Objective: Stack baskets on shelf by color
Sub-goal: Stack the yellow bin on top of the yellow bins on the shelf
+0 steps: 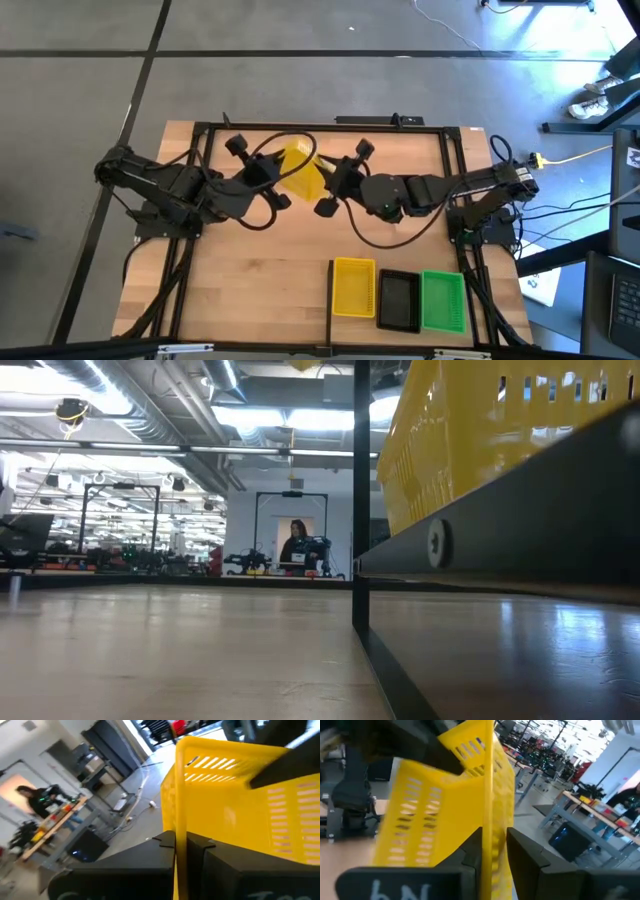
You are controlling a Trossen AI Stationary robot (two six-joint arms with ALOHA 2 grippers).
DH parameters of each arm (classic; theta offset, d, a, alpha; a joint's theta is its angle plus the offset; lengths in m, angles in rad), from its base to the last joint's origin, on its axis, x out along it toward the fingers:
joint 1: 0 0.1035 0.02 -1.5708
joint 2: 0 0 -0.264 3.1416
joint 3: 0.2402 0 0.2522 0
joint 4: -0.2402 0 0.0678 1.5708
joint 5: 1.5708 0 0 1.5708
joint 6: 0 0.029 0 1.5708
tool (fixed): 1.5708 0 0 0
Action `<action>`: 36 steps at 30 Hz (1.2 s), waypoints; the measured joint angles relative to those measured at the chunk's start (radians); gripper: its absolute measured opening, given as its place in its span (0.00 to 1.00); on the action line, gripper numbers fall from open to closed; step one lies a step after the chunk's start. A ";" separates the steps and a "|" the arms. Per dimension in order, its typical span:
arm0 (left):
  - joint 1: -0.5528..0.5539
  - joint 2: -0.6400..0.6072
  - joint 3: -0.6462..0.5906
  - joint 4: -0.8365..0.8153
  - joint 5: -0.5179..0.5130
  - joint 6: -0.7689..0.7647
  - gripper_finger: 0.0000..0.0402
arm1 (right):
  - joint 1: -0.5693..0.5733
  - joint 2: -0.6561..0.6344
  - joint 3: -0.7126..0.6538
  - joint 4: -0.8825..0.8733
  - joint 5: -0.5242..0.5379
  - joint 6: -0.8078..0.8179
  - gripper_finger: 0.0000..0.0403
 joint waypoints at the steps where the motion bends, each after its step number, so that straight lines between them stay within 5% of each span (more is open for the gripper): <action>1: 0.000 0.000 0.000 0.001 0.015 -0.001 0.00 | -0.005 0.000 0.000 0.000 -0.002 0.017 0.18; 10: -0.001 0.000 0.000 0.002 0.054 0.003 0.00 | -0.036 0.000 0.000 -0.016 -0.077 0.032 0.17; 16: -0.002 0.000 0.000 0.003 0.054 0.007 0.00 | -0.038 0.000 0.000 -0.022 -0.075 0.028 0.02; 27: 0.000 0.000 0.000 0.002 0.053 0.007 0.00 | -0.037 0.000 0.000 -0.023 -0.078 0.028 0.00; 36: -0.002 0.001 0.000 0.003 0.064 -0.016 0.13 | -0.038 0.000 0.000 -0.027 -0.086 0.027 0.00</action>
